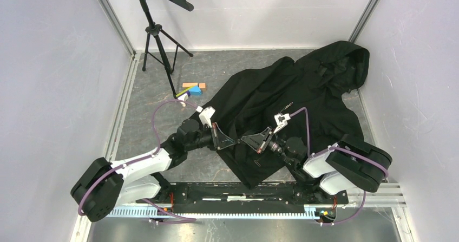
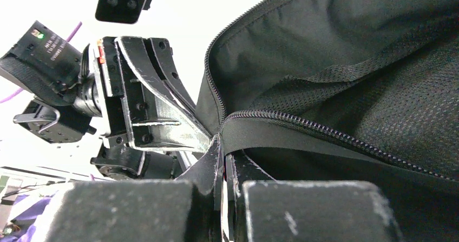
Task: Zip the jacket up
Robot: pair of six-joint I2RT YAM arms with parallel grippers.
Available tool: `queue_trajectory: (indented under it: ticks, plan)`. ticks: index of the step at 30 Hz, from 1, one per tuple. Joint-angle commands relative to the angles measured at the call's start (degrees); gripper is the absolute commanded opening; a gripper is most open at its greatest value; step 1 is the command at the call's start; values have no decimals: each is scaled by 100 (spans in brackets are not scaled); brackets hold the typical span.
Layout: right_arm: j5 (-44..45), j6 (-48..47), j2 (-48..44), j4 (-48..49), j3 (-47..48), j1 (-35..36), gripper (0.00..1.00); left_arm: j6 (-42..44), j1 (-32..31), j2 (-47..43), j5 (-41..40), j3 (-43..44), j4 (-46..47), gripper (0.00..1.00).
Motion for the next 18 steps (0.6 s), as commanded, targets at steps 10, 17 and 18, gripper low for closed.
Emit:
queue_trajectory:
  ticks: [10, 17, 18]
  plan:
    - [179, -879, -684, -1774, 647, -71, 1, 233, -60, 177, 566, -227, -36, 2]
    - [17, -1493, -1295, -3320, 882, -140, 33, 235, -60, 228, 668, -226, -30, 2]
    - [-73, -1659, -1383, -3744, 984, -186, 40, 235, -54, 252, 703, -213, -26, 2]
